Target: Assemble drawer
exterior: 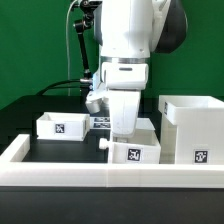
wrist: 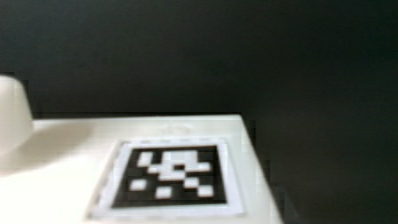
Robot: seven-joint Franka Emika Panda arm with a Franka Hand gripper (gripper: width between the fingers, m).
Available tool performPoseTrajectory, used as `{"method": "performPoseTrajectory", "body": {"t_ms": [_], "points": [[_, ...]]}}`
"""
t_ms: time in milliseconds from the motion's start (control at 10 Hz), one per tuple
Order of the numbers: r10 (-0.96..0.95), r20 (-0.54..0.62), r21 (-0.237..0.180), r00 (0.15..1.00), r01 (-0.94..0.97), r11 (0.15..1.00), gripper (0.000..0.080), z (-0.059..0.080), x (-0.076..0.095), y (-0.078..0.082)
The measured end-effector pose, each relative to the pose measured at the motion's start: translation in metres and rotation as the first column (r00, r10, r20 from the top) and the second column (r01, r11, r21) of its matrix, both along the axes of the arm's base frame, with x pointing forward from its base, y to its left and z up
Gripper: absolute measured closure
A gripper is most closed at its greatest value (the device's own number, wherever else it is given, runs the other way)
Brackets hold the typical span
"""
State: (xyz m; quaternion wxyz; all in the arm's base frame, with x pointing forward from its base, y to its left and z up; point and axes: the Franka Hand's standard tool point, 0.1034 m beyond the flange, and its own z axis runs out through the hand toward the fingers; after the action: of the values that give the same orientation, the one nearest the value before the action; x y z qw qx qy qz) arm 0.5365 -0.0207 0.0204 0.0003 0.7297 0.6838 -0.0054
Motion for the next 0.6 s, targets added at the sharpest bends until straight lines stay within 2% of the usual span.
{"method": "performPoseTrajectory", "body": {"t_ms": [600], "points": [[0.008,-0.006,0.007,1.0,-0.008,1.0,0.0758,-0.0035,-0.0023,-0.0042]]}}
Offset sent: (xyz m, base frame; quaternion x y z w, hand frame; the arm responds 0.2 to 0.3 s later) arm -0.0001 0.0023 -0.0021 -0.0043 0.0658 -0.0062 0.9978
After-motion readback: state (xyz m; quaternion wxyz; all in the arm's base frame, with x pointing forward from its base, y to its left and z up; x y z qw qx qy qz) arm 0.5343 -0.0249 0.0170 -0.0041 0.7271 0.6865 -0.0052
